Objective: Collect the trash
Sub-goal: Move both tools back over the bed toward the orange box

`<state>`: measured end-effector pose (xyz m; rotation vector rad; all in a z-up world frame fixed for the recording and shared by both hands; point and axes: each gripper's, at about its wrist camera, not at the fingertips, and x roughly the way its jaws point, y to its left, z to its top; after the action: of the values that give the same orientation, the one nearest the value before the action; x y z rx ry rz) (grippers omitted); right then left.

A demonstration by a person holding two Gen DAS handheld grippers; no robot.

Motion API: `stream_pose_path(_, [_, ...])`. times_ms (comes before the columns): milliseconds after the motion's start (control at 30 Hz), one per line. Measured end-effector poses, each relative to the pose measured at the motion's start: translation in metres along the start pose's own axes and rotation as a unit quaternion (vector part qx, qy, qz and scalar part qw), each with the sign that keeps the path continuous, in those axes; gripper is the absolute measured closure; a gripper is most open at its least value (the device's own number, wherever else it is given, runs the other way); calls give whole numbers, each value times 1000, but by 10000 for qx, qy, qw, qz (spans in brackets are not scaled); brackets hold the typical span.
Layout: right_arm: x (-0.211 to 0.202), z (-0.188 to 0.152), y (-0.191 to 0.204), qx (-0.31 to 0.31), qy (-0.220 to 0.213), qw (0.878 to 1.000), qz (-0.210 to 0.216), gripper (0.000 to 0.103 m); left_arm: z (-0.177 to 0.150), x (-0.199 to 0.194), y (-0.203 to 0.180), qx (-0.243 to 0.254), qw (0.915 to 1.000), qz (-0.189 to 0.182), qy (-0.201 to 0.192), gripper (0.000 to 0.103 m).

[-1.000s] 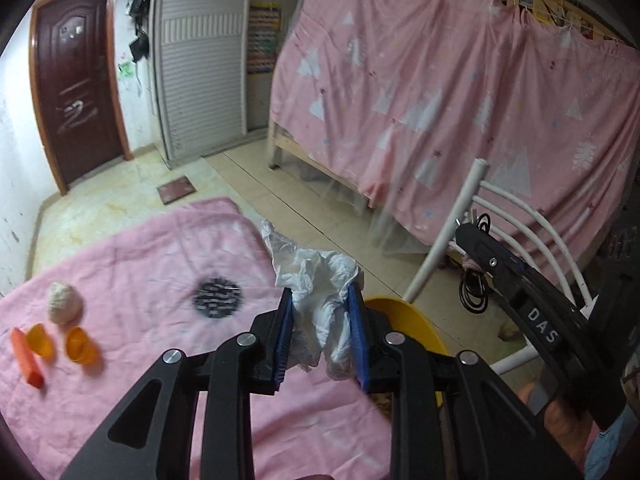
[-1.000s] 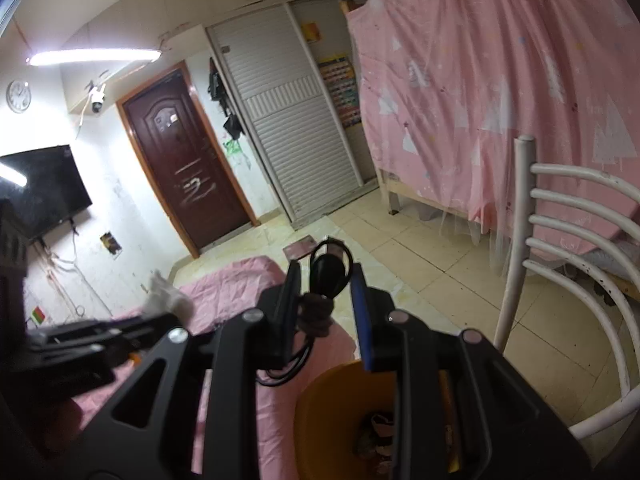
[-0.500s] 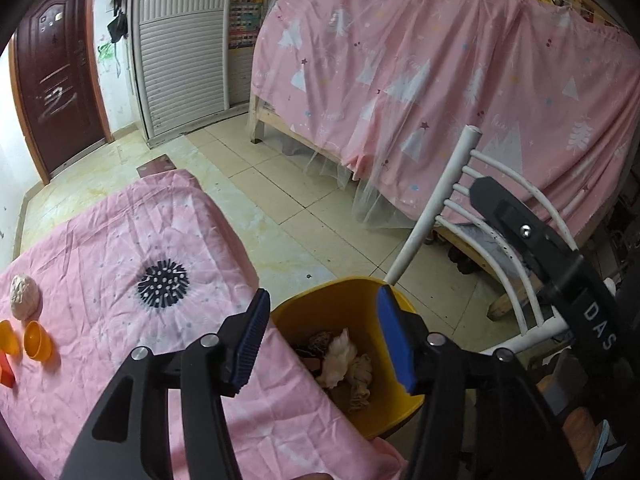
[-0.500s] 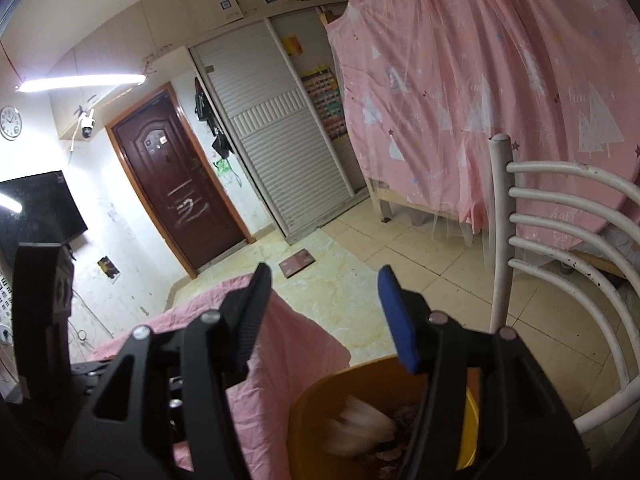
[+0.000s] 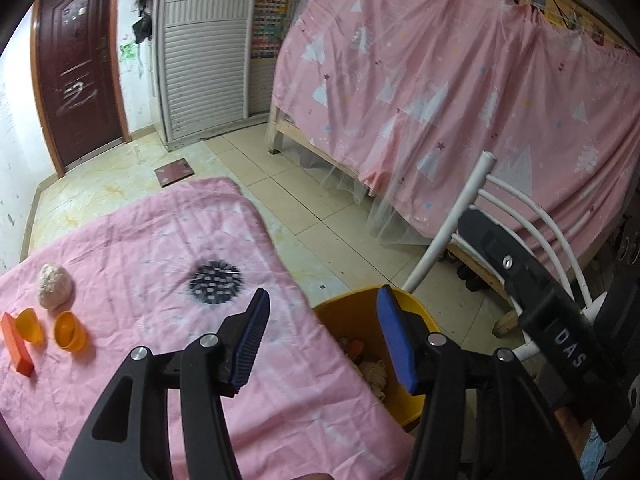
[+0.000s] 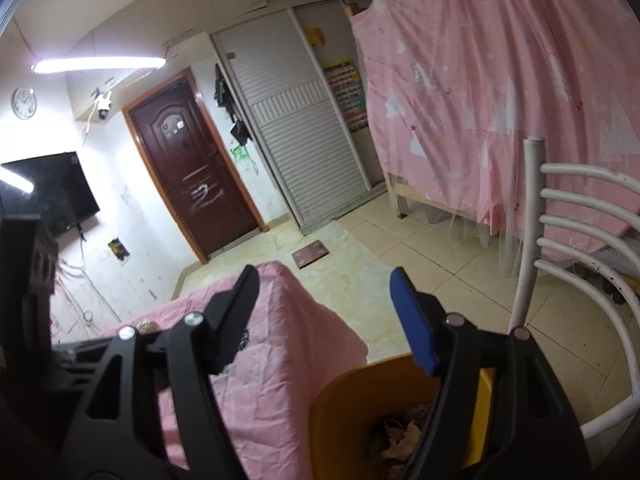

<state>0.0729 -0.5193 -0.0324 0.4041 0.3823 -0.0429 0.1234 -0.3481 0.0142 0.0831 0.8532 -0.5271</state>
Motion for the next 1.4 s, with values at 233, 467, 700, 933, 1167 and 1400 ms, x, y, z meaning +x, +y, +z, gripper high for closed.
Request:
stream_pose_path(233, [17, -10, 35, -131, 276, 9986, 429, 38, 0, -22, 48, -321, 9989, 286, -166, 52])
stream_pose_path(467, [46, -22, 86, -422, 636, 9940, 783, 38, -1, -43, 111, -857, 9939, 674, -185, 51])
stream_pose_path(700, [72, -31, 144, -831, 908, 9858, 1140, 34, -10, -58, 178, -1391, 9850, 1006, -154, 51])
stream_pose_path(933, [91, -40, 191, -1180, 1130, 9763, 1418, 32, -22, -65, 228, -1788, 9763, 1216, -81, 51])
stream_pose_path(1167, [111, -45, 217, -1359, 1350, 9689, 1568, 32, -31, -66, 269, -2131, 9670, 1397, -45, 51])
stream_pose_path(1400, [133, -59, 243, -1536, 1721, 9579, 1707, 32, -39, -62, 303, -2474, 9553, 1614, 108, 51])
